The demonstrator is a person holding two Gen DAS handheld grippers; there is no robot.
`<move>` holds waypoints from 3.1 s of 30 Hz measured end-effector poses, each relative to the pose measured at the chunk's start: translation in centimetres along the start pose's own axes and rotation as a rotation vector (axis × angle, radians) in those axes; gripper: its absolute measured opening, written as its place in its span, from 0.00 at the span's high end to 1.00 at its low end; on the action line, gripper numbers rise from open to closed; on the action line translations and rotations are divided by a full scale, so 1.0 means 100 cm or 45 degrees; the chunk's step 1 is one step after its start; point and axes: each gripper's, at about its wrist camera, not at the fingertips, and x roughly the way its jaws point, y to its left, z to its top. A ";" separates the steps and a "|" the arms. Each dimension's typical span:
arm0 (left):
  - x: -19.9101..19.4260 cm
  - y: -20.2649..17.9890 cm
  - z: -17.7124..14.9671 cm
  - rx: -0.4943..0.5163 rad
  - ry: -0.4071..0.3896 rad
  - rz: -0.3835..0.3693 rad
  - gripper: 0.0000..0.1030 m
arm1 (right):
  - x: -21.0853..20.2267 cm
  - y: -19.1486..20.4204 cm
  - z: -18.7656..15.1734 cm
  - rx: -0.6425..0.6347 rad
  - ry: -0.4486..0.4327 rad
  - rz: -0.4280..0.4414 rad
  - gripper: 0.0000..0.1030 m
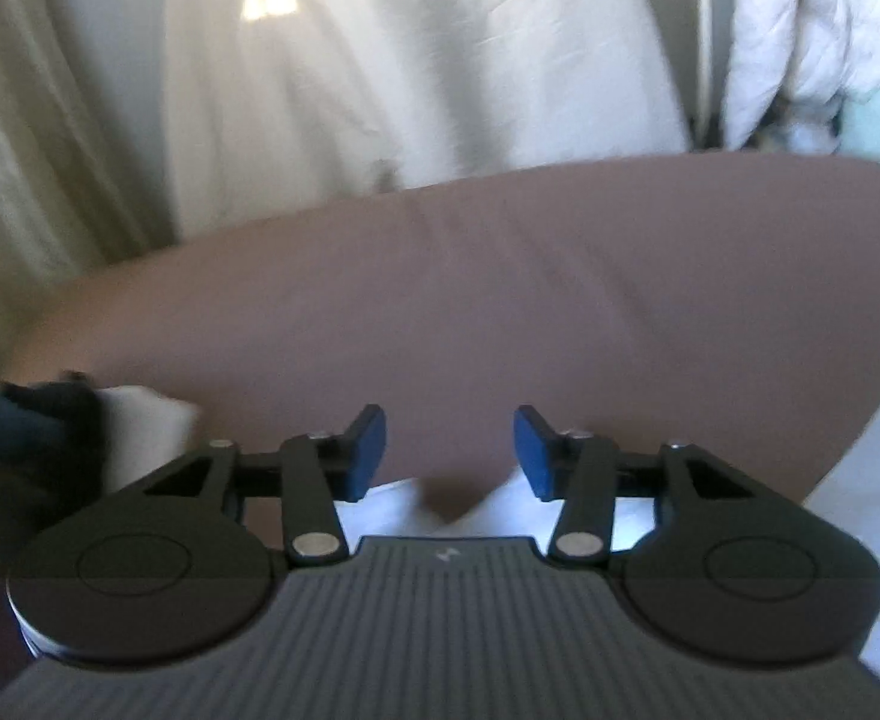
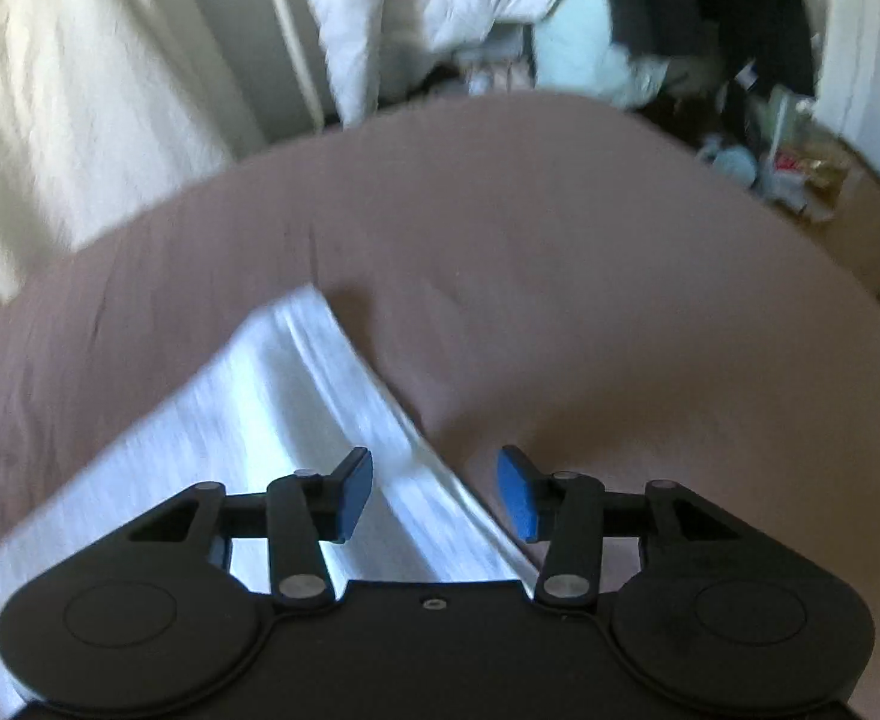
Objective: Fold clothes
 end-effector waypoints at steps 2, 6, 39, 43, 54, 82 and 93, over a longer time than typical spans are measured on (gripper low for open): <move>-0.005 0.009 -0.016 0.107 -0.008 0.047 0.28 | 0.000 -0.007 -0.005 -0.046 0.015 0.009 0.47; 0.002 0.044 -0.028 -0.045 0.154 -0.160 0.24 | 0.000 -0.008 -0.003 -0.072 -0.006 0.012 0.45; -0.039 0.074 -0.160 -0.601 0.270 -0.544 0.46 | -0.005 0.086 -0.032 -0.239 0.011 0.114 0.40; -0.063 0.069 -0.204 -0.630 0.379 -0.634 0.37 | -0.017 0.107 -0.053 -0.263 -0.020 0.175 0.40; -0.114 0.014 -0.223 -0.368 0.429 -0.363 0.91 | -0.103 0.202 -0.145 -0.676 0.048 0.590 0.34; -0.237 -0.003 -0.356 -0.556 0.432 -0.421 0.34 | -0.188 0.127 -0.344 -0.356 0.129 0.680 0.33; -0.319 -0.032 -0.361 -0.559 0.212 -0.251 0.95 | -0.238 0.108 -0.336 -0.366 -0.066 0.563 0.33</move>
